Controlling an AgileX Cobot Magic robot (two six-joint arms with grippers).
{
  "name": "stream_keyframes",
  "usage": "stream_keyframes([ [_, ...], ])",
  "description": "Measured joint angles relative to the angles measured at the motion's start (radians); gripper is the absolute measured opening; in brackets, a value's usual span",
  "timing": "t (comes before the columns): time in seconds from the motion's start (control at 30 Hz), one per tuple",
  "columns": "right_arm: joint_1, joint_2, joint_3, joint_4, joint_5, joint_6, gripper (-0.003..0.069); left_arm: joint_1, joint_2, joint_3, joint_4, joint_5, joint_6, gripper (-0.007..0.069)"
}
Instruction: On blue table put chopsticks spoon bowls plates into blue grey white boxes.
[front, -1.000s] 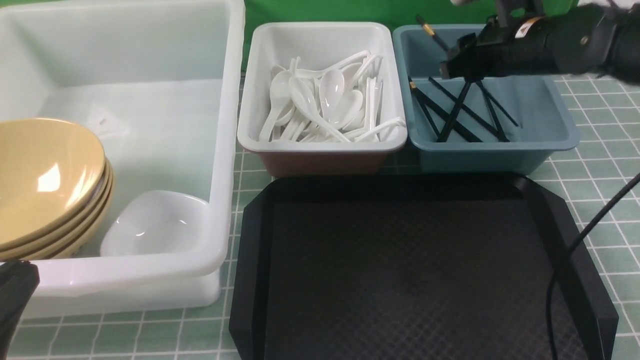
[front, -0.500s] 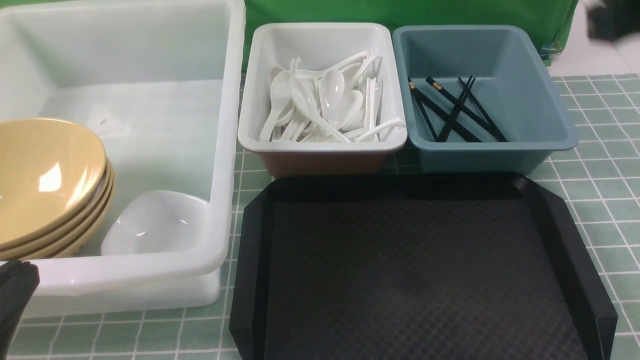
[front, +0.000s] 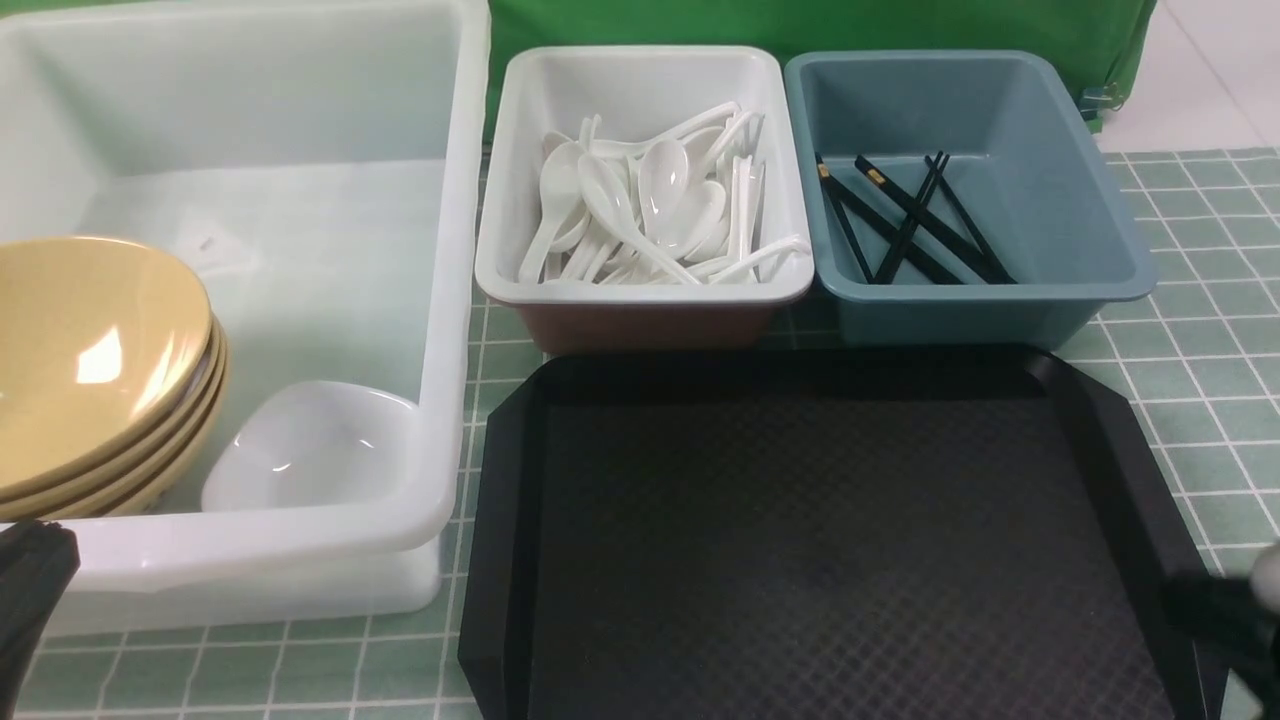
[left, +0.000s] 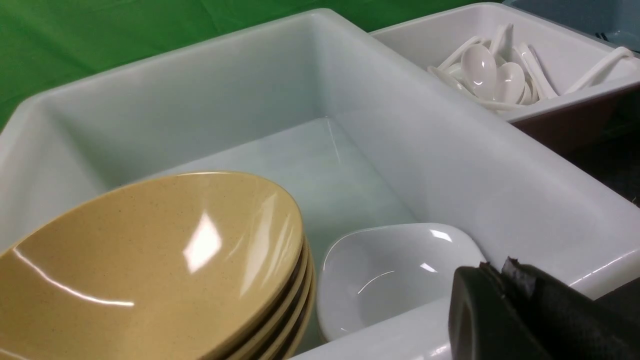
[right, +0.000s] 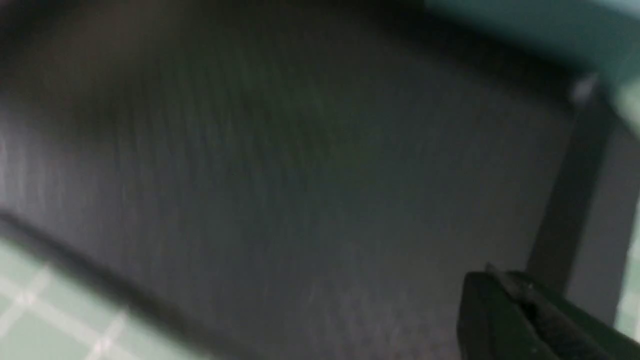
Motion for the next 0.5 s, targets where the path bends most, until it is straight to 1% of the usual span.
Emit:
stream_keyframes([
  [0.1, 0.000, -0.016, 0.074, 0.000, -0.034, -0.002, 0.0038, 0.000, 0.000, 0.000, 0.000, -0.001, 0.000, 0.0004],
  [0.2, -0.004, -0.090, 0.167, 0.000, -0.180, 0.000, 0.0038, 0.000, 0.000, 0.000, -0.005, -0.001, 0.000, 0.0004],
  [0.23, -0.005, -0.097, 0.174, 0.000, -0.193, -0.001, 0.0038, 0.000, 0.000, 0.000, -0.006, -0.001, 0.000, 0.0004],
  [0.27, -0.013, -0.156, 0.237, 0.000, -0.298, 0.014, 0.0038, 0.000, 0.000, 0.000, -0.007, 0.000, 0.000, 0.0004],
  [0.33, -0.029, -0.256, 0.294, 0.002, -0.444, 0.041, 0.0038, 0.000, 0.000, 0.000, -0.007, 0.000, 0.000, 0.0004],
  [0.37, -0.033, -0.277, 0.296, 0.004, -0.465, 0.047, 0.0038, 0.000, 0.000, 0.000, -0.007, 0.000, 0.000, 0.0004],
  [0.4, -0.053, -0.369, 0.304, 0.009, -0.517, 0.058, 0.0038, 0.000, 0.000, 0.000, -0.009, 0.000, 0.000, 0.0004],
  [0.5, -0.093, -0.486, 0.304, 0.011, -0.539, 0.063, 0.0038, 0.000, 0.000, 0.000, -0.011, 0.000, 0.000, 0.0004],
])
